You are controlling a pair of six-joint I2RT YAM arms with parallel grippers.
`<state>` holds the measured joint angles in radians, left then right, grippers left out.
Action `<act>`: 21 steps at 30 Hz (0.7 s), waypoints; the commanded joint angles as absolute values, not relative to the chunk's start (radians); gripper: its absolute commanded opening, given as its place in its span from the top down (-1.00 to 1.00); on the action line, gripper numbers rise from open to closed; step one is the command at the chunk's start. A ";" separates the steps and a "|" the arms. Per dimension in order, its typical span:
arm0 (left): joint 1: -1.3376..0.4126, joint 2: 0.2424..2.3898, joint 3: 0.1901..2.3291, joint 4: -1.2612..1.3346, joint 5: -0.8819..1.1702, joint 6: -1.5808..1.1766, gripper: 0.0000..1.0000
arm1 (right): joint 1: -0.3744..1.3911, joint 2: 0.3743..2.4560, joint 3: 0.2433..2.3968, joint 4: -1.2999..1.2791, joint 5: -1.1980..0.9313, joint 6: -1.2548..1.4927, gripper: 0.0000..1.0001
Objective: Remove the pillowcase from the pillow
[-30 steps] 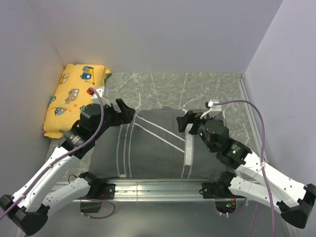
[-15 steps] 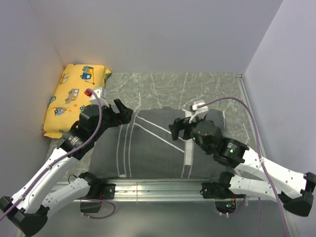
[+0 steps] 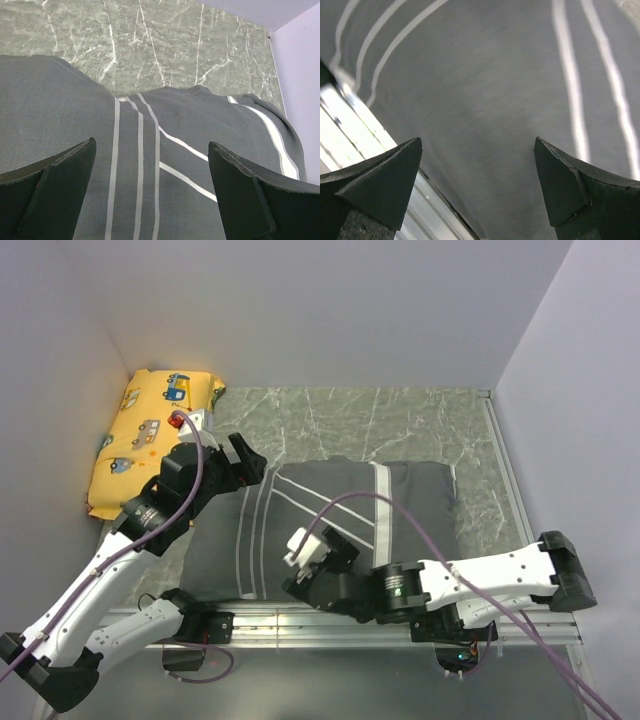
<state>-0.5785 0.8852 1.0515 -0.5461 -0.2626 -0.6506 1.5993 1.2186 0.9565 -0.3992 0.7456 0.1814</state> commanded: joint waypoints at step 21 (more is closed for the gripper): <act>-0.580 0.868 1.141 -0.532 -0.192 -0.634 -0.97 | 1.467 1.375 1.127 -0.419 0.868 0.045 1.00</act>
<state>-0.5785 0.9119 1.0664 -0.5484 -0.2085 -0.6483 1.5112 1.4540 1.0492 -0.4564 0.8715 0.1001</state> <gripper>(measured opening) 0.987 0.013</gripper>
